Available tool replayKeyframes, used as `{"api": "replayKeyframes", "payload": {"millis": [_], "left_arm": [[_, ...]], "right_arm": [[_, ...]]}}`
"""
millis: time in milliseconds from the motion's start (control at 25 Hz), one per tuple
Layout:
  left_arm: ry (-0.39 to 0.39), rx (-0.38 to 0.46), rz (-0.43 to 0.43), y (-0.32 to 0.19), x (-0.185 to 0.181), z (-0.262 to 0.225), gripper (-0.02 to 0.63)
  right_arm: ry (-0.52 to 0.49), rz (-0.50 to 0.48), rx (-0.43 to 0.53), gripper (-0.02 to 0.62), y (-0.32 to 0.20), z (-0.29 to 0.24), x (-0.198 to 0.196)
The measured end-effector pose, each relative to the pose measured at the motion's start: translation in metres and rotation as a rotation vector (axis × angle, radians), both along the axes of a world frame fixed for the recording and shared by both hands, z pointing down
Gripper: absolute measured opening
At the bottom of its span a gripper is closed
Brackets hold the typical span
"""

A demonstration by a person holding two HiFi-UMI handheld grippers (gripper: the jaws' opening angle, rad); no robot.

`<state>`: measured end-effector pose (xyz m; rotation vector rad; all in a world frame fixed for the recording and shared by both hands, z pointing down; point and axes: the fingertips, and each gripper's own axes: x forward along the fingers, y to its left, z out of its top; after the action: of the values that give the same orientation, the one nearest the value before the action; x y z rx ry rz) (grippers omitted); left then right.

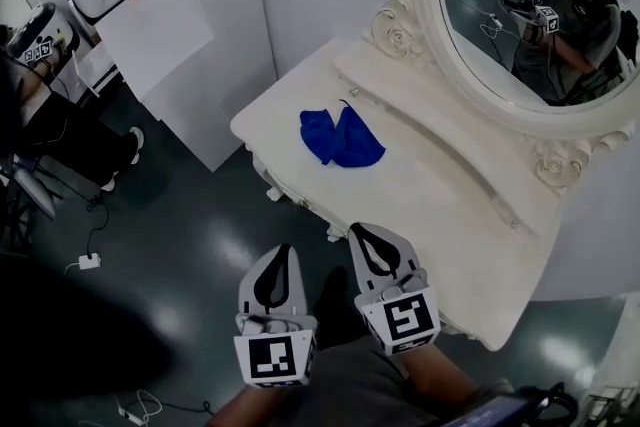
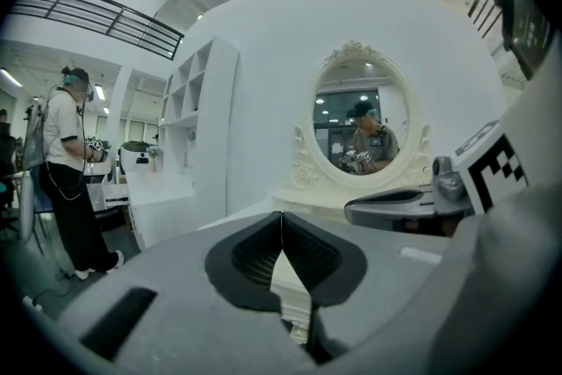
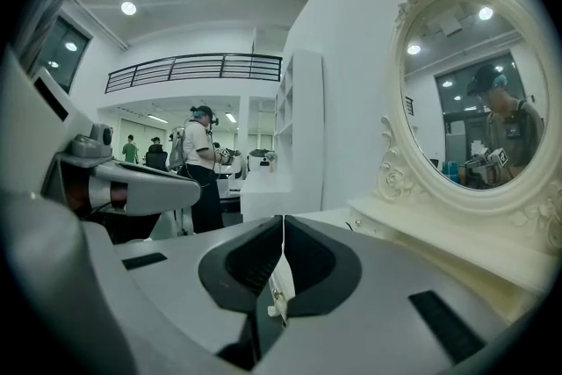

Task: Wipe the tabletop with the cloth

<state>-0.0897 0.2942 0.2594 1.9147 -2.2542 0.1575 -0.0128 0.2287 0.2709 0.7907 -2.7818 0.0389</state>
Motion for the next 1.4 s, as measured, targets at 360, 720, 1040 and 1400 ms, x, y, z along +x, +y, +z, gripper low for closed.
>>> {"api": "replayKeyframes", "payload": {"millis": [360,720,1040,1400], "left_arm": [[0.010,-0.069,0.049,-0.086,-0.034,0.018,0.017],[-0.058,0.041,0.097,-0.150,-0.037,-0.042,0.017],[-0.066,0.058,0.141,-0.192,-0.028,-0.045,0.017],[-0.022,-0.053,0.211,-0.242,-0.021,0.000,0.018]], "right_arm": [[0.007,0.051,-0.049,0.015,-0.080,0.018,-0.027],[-0.057,0.101,0.032,0.015,-0.136,-0.034,-0.025],[-0.068,0.171,0.042,0.015,-0.166,-0.037,-0.001],[-0.066,0.261,-0.031,0.015,-0.202,-0.021,0.015]]}}
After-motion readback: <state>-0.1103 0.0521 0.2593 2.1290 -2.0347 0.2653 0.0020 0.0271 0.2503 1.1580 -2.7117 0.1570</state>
